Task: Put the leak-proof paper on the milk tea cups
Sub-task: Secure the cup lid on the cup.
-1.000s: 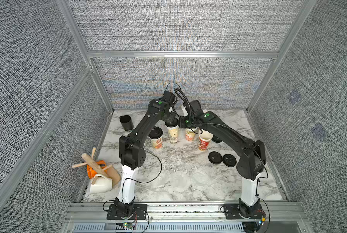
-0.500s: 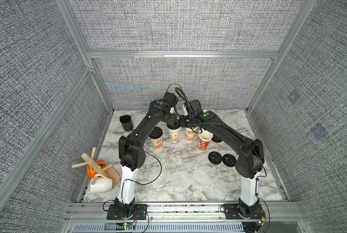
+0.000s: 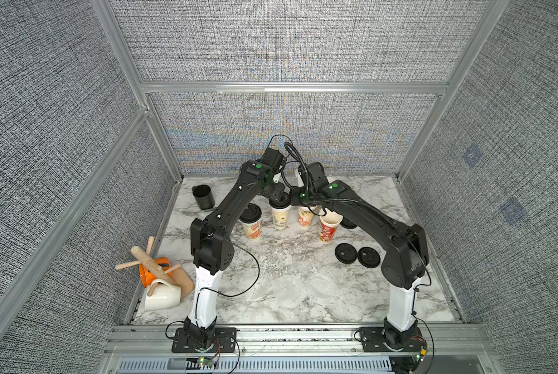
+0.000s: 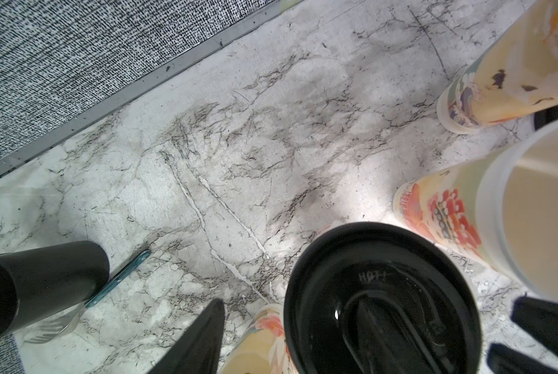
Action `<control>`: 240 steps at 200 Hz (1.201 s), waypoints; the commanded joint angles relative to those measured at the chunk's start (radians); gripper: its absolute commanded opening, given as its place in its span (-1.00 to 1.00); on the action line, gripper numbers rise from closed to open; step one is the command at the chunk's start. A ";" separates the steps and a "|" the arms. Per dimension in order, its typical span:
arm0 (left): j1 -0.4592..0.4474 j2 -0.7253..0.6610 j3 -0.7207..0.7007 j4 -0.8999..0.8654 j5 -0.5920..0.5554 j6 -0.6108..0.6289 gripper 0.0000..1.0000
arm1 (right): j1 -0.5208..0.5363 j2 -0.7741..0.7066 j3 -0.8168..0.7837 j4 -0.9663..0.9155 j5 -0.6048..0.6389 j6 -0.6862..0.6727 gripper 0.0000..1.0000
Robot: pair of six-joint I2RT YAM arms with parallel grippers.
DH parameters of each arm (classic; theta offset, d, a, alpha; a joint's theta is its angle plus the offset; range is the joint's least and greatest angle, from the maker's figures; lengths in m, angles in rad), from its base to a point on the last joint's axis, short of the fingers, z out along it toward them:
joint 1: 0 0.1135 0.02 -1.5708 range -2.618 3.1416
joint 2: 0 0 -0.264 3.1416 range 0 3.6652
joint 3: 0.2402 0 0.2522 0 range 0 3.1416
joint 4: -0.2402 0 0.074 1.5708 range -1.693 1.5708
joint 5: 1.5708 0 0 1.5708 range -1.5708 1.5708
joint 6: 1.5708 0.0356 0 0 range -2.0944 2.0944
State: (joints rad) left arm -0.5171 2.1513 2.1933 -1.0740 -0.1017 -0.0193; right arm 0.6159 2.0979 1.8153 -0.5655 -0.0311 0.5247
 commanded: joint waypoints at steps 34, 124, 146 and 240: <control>0.000 0.024 -0.027 -0.222 -0.021 0.023 0.34 | 0.001 -0.007 -0.011 0.029 0.008 0.016 -0.54; -0.001 0.020 -0.040 -0.217 -0.021 0.024 0.33 | 0.004 0.060 0.018 0.018 -0.007 0.020 -0.61; 0.000 0.018 -0.040 -0.218 -0.023 0.024 0.33 | 0.014 0.059 0.008 0.002 0.000 0.022 -0.64; 0.000 0.016 -0.065 -0.202 -0.018 0.027 0.33 | 0.056 0.030 -0.243 0.046 -0.018 0.098 -0.69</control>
State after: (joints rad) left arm -0.5163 2.1391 2.1555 -1.0519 -0.1104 -0.0200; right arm 0.6548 2.1010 1.6230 -0.3382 0.0601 0.6086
